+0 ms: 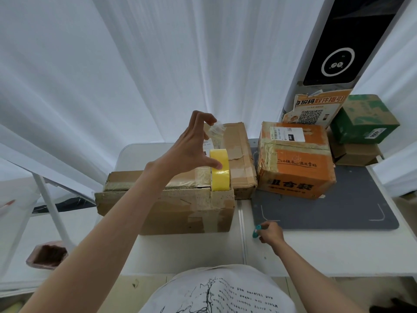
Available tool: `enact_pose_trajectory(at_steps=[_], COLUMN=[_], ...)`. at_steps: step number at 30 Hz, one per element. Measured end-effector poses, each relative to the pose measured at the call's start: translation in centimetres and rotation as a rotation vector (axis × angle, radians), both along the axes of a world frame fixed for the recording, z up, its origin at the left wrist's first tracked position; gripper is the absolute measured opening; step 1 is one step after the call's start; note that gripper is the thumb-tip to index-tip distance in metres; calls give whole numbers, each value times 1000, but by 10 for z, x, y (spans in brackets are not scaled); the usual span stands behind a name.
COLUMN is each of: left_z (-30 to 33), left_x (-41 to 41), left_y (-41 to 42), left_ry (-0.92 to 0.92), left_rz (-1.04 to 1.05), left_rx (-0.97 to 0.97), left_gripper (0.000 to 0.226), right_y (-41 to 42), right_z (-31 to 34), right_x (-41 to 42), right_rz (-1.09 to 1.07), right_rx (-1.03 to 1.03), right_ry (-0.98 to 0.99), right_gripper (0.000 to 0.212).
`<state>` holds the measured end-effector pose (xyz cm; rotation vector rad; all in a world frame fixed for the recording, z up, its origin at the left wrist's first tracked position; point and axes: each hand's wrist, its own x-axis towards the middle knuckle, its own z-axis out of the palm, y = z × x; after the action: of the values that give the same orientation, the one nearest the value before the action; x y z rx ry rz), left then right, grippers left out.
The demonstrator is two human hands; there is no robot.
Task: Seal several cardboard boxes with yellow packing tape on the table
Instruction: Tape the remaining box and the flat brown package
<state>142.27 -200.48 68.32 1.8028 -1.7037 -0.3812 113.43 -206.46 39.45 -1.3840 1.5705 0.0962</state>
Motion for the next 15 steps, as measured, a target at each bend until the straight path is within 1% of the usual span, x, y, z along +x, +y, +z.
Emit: enact_pose_trajectory(at_steps=[2,4,5,7,9,11,13,15], left_z=[0,1,0,0,-1,-1,-1,-1], left_x=[0,-1,-1,-1,-1,0,0,-1], left_y=[1,1,1,1,1,2,3,3], left_ry=[6,11,13,18,21,23,19,12], left_rz=[4,9,9,10,17,26,32,38], left_rx=[3,0,-4,-15,-21,-32,-46,-62], left_gripper=[103,103,103,104,105,106,107,107], right_y=[-2,-6,-8,-12,-13,-9,-3,2], right_z=[8,30,45,84,126,170,206,226], right_x=[0,8,16,36,58,76,89,99], right_rz=[-15,-39,-63,-118,-130,-125,-76,-1], right_rx=[-11,-97,-169,-306,-354,-333,-260,-160], right_ry=[8,-43,-112,-316,-532,-729,-887,-922], right_gripper=[25,25,23,15,7,11,24,35])
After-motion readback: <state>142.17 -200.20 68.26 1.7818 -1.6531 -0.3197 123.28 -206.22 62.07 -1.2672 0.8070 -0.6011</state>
